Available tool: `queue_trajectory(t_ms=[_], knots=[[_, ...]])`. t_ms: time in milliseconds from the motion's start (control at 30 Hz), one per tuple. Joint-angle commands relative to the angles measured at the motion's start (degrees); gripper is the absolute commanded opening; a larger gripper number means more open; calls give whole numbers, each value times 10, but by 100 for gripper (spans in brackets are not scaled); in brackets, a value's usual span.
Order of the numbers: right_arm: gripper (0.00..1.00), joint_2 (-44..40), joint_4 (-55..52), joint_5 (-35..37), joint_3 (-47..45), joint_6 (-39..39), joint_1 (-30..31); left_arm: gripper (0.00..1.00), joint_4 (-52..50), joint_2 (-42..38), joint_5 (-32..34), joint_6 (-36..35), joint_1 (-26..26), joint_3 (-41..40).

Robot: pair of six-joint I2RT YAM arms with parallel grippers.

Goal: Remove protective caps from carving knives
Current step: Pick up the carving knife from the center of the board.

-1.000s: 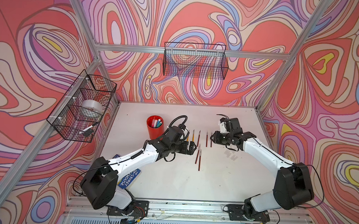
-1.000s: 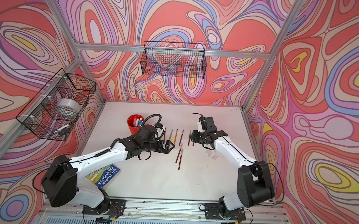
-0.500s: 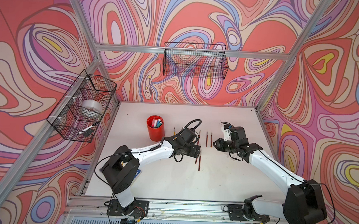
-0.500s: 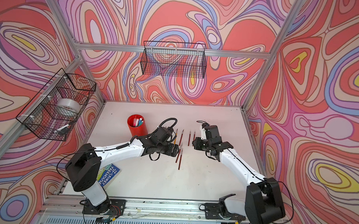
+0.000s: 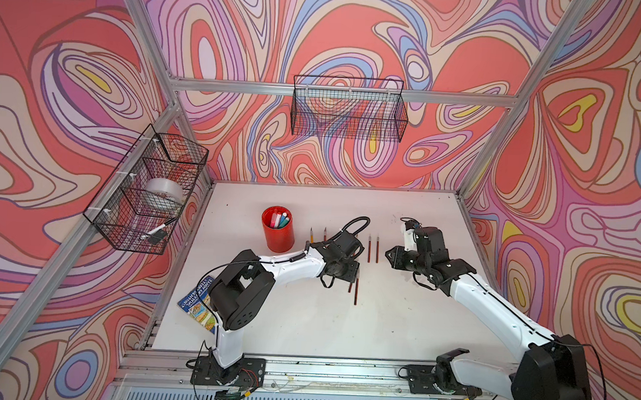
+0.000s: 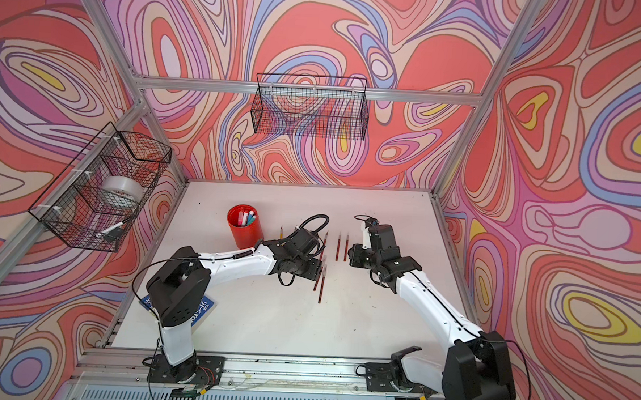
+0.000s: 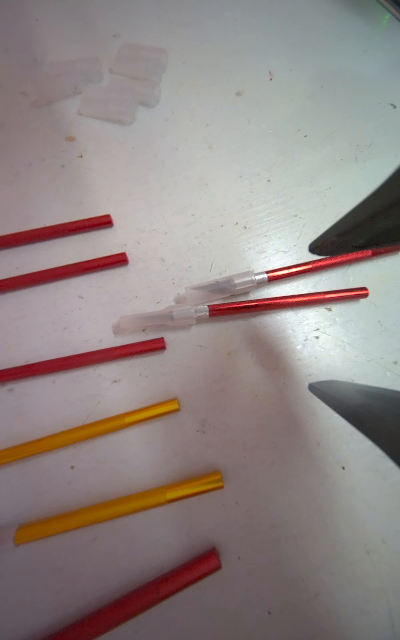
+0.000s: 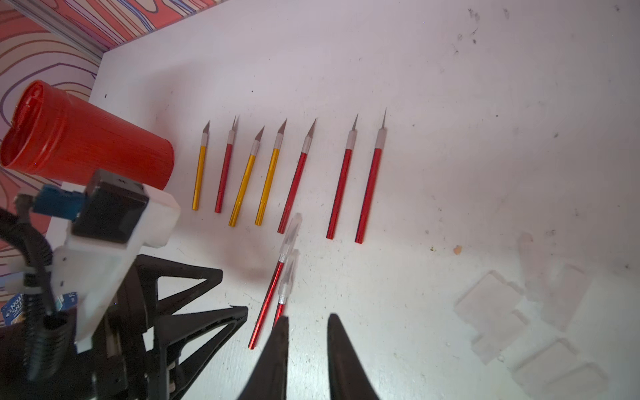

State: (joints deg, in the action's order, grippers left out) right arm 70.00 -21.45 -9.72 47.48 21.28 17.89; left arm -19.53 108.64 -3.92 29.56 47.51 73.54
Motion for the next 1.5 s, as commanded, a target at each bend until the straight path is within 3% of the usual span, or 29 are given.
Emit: queue_trajectory(t_ms=[0, 200, 667, 1167, 1467], knots=[[22, -6, -12, 18, -14, -6, -2, 56, -31, 24, 17, -3, 3, 26], [22, -1, -12, 19, -13, -6, -2, 39, -49, 57, 33, -2, 3, 52], [22, 12, -14, 21, -13, -10, -2, 38, -54, 79, 40, 6, 13, 67], [22, 15, -16, 29, -13, -13, -2, 36, -111, 122, 101, -2, 36, 124], [21, 23, -18, 34, -11, -13, -2, 23, -118, 133, 101, 0, 37, 135]])
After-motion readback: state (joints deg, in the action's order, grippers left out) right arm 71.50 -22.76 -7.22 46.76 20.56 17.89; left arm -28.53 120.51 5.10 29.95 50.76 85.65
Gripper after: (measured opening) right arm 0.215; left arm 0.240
